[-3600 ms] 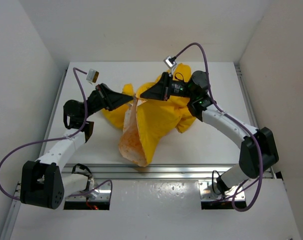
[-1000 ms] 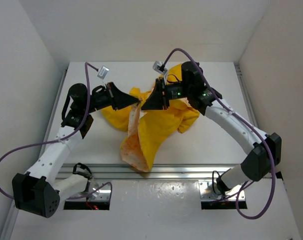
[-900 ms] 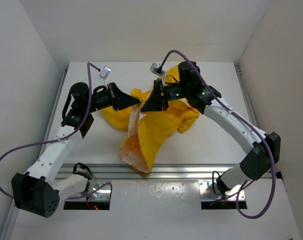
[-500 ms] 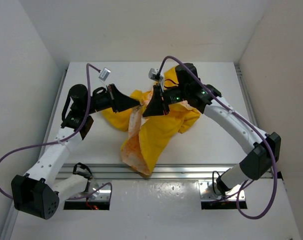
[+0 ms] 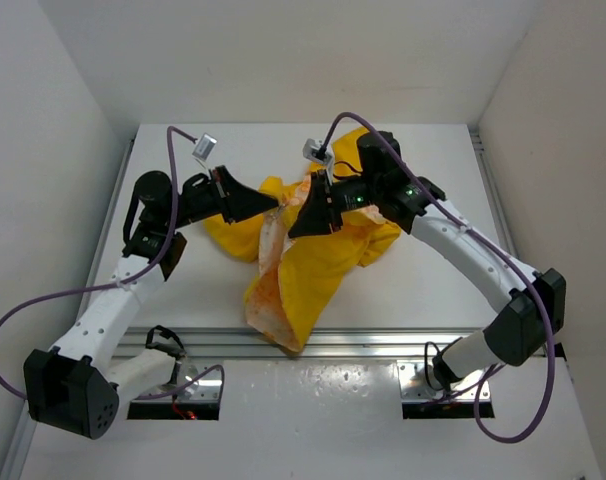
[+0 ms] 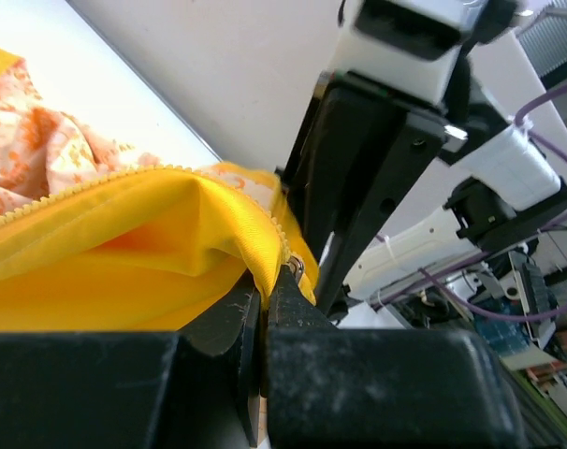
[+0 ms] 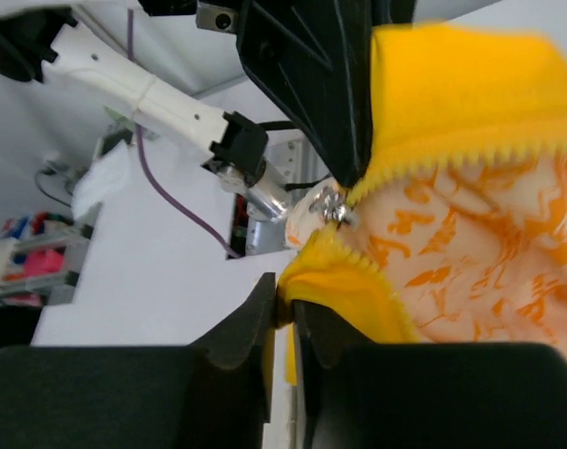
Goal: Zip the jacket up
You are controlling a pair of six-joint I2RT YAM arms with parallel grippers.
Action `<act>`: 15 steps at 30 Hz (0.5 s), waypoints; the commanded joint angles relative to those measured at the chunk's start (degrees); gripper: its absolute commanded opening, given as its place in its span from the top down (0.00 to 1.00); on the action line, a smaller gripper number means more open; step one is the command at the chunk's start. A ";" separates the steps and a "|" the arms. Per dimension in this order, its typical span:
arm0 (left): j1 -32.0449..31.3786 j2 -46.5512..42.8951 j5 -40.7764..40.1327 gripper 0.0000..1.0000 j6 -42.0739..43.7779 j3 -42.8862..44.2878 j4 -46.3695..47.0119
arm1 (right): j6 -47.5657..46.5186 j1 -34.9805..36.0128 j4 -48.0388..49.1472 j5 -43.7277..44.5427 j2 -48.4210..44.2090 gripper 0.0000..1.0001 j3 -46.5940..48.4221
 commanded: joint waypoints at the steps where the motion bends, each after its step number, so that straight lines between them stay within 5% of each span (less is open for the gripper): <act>1: 1.34 -2.04 -3.18 1.00 -1.44 0.30 7.32 | 12.00 -1.63 11.14 -4.11 -1.78 0.84 -3.80; 6: 1.34 -2.04 -3.18 1.00 -1.97 0.30 7.93 | 25.45 -2.34 27.83 -4.37 -1.69 0.60 -8.10; 15: 1.34 -2.04 -3.18 1.00 -2.58 -0.75 8.55 | 48.21 -4.36 46.58 -1.38 0.86 0.41 -11.81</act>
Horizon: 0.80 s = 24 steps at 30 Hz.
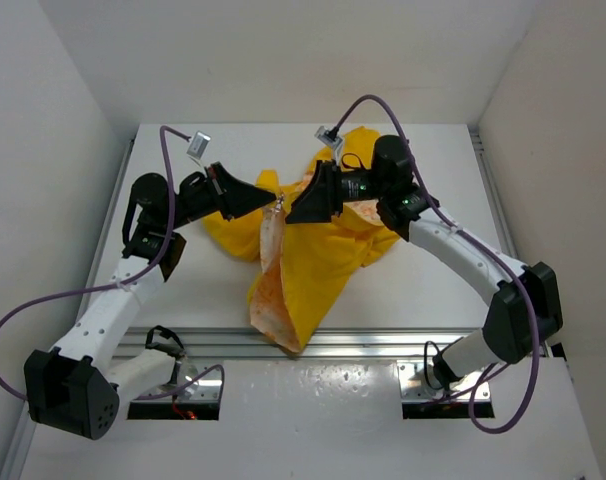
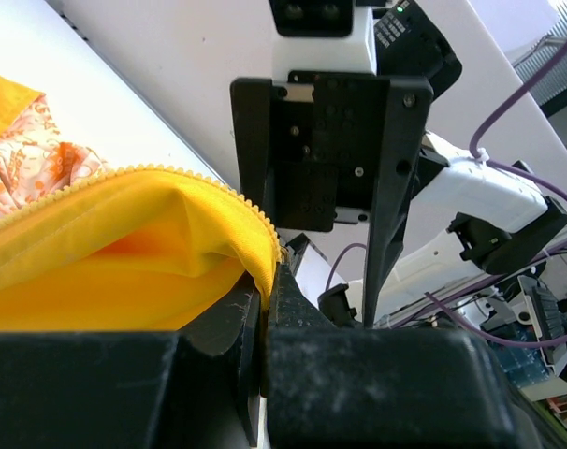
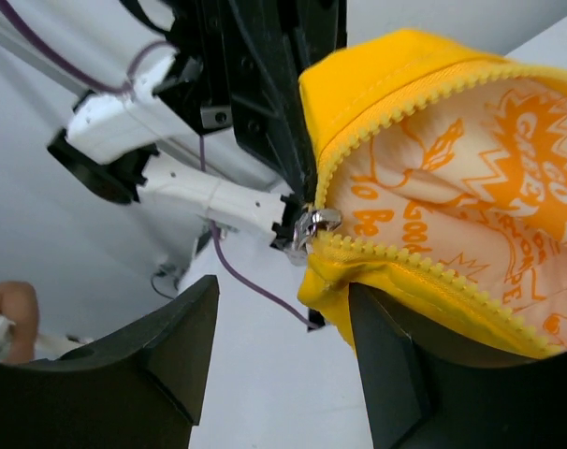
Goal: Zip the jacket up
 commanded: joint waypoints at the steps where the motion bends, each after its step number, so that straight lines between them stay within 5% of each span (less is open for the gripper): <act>1: 0.60 -1.80 -0.28 1.00 -0.88 -0.05 3.83 | 11.85 -1.12 12.72 1.41 1.19 0.41 -0.38; 5: 0.60 -1.80 -0.28 1.00 -1.58 -0.58 5.58 | 14.76 -1.39 15.36 3.00 2.24 0.43 -0.64; 24: 1.21 -2.33 -0.80 1.00 -3.25 -1.11 6.64 | 19.43 -1.39 23.63 3.44 3.83 0.99 -1.08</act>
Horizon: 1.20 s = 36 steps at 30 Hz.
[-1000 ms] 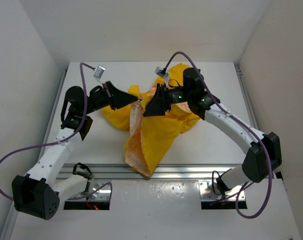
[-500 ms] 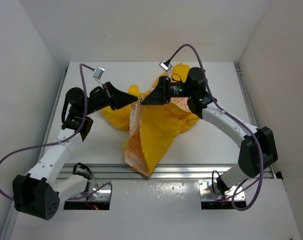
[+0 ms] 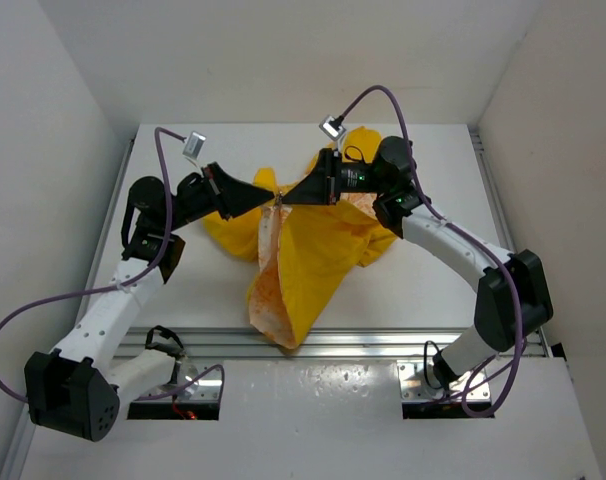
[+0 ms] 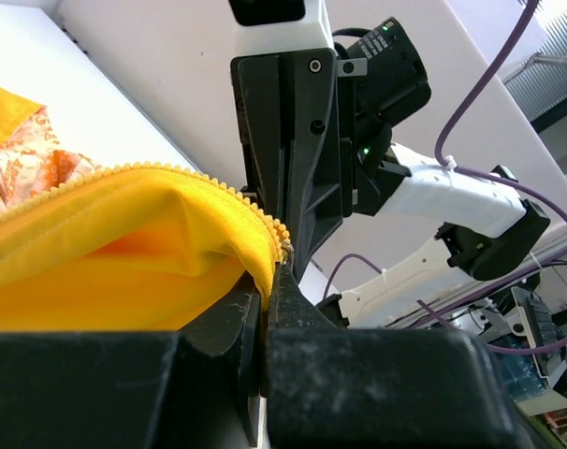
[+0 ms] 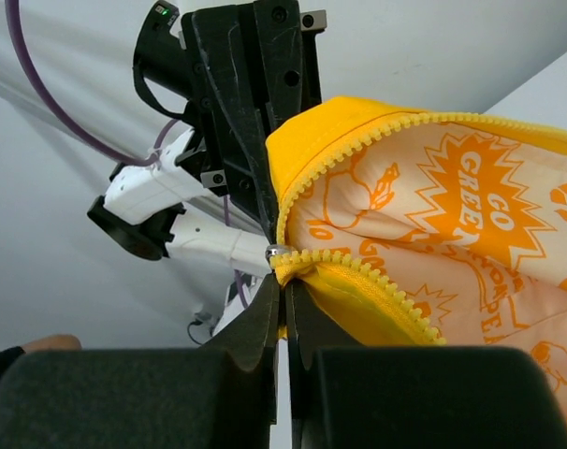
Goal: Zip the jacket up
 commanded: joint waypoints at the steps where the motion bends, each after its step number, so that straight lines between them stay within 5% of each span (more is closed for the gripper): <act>1: 0.62 -1.28 0.09 1.00 -1.50 0.12 3.82 | -1.42 0.01 3.83 -0.32 -0.61 1.00 0.65; 6: 0.62 -0.66 0.09 1.00 -2.56 0.12 5.14 | -11.95 0.62 -6.36 -6.03 -0.70 1.00 4.95; 11: -0.42 -0.04 0.09 1.00 -2.04 1.35 4.61 | -26.79 2.03 -27.76 -8.14 -0.96 1.00 9.42; 22: -1.05 1.01 -0.43 1.00 -2.12 1.87 6.10 | -47.47 6.07 -50.46 -8.67 -0.53 1.00 16.29; 32: -1.05 1.54 -1.58 1.00 2.76 4.33 1.39 | -55.13 7.66 -59.02 -8.06 -2.19 1.00 15.86; 36: -1.05 0.22 -4.03 0.66 19.69 9.51 -13.55 | -51.37 6.87 -55.42 -9.28 -2.72 1.00 13.67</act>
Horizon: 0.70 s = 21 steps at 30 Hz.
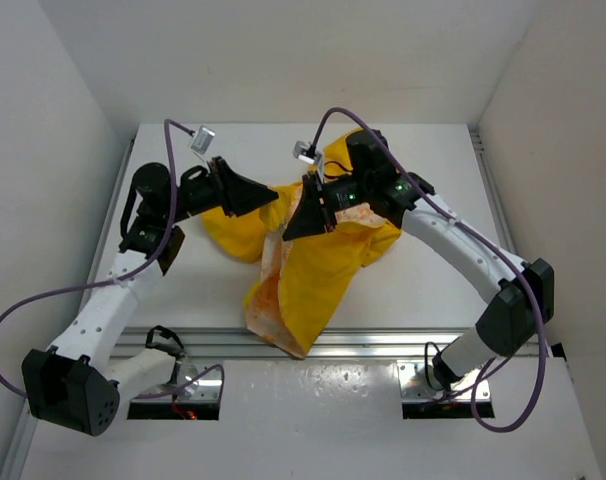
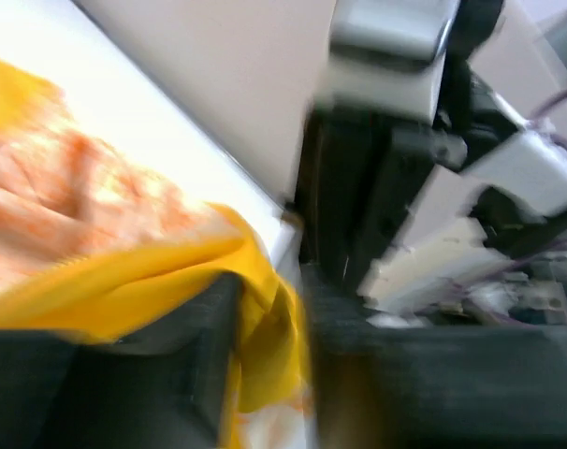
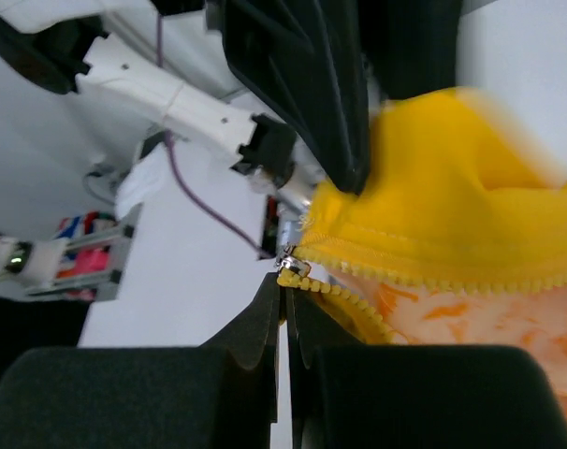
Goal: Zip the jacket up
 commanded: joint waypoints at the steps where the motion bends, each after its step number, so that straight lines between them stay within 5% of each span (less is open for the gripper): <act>1: 0.18 -2.96 -8.88 0.54 16.58 8.35 -8.21 | 4.36 1.54 1.99 -5.70 -2.63 1.00 -3.27; 4: 0.18 -4.47 -12.23 0.40 28.18 11.09 -16.66 | 6.42 1.00 3.17 -6.49 -3.42 1.00 -5.39; 7: 0.18 -6.31 -10.50 0.40 43.02 12.33 -23.87 | 9.48 0.65 5.61 -7.46 -4.30 1.00 -7.84; 10: 0.18 -9.74 -1.62 0.44 60.56 9.62 -31.25 | 18.42 -0.75 14.20 -9.39 -5.36 1.00 -12.58; 15: -2.18 -15.19 -1.61 0.49 78.08 5.74 -38.54 | 33.03 -3.21 26.36 -11.24 -5.36 1.00 -17.26; 21: -8.68 -15.20 -3.10 0.59 89.11 6.79 -44.36 | 36.47 -3.57 28.12 -11.16 -4.57 1.00 -17.44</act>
